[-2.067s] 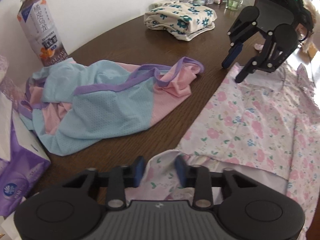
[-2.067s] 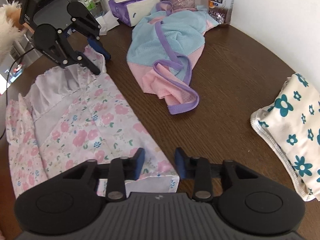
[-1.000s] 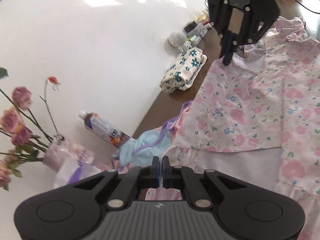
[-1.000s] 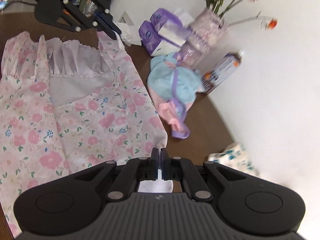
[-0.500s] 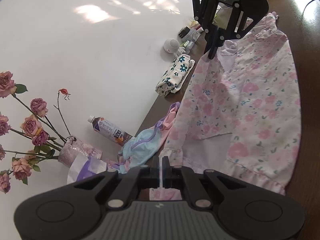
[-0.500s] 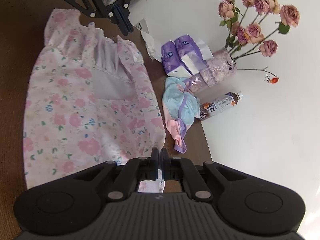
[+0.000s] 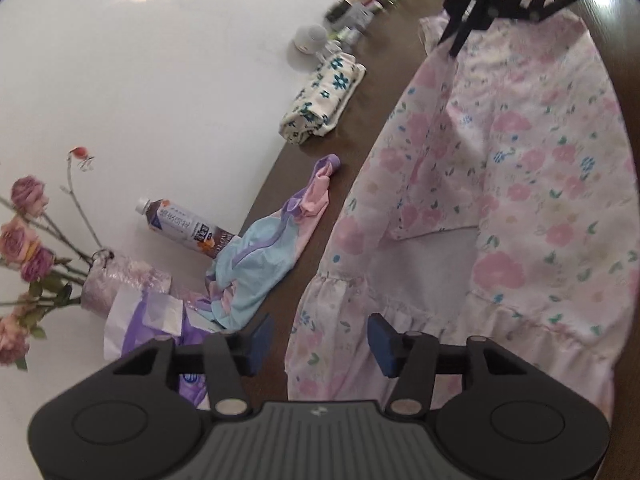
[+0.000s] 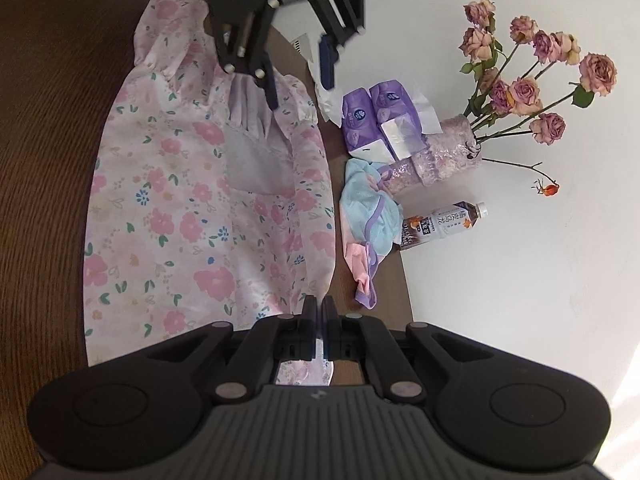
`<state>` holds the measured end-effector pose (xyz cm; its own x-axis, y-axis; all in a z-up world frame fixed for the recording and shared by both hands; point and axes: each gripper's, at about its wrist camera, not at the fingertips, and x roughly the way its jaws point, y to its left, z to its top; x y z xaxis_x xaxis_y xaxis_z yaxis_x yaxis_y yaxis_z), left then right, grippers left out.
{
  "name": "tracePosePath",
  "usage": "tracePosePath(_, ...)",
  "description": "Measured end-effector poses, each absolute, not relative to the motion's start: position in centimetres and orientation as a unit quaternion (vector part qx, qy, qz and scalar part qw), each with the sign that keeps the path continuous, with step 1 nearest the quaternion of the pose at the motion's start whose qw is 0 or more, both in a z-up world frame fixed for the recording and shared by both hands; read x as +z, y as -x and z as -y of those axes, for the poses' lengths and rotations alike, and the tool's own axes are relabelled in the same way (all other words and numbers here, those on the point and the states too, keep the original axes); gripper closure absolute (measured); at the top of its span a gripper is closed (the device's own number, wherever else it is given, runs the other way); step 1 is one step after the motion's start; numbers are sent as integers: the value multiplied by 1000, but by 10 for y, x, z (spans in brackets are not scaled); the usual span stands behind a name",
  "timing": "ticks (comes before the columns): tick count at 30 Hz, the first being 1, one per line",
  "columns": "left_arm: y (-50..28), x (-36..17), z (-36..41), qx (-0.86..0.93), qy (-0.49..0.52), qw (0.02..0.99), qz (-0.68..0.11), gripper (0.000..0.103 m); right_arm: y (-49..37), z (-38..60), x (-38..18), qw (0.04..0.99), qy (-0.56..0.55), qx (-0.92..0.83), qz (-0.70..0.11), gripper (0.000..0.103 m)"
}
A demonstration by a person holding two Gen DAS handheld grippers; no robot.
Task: Fold clothes
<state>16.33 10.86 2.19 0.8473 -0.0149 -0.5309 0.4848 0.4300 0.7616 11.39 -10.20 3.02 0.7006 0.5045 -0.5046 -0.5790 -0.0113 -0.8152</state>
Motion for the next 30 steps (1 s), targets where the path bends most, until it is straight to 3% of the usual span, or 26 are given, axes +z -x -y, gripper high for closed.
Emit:
tracePosePath(2,-175,18,-107,-168,-516,801,-250,53,-112,102,28,700,602,384,-30,101)
tracePosePath(3,-179,17,-106,-173,-520,796,-257,61,-110,103,27,698,604,383,-28,101)
tracePosePath(4,-179,16,-106,-172,-525,792,-260,93,-109,103,26,697,606,382,-26,101)
tracePosePath(5,-180,15,-105,-170,-530,788,-264,102,-108,104,25,696,608,381,-25,101)
tracePosePath(15,-107,-5,-80,-94,-654,732,-168,102,-97,114,9,696,612,375,-30,101)
tracePosePath(30,-96,-39,-73,-100,-651,719,-219,101,-85,117,-15,692,615,374,-52,101)
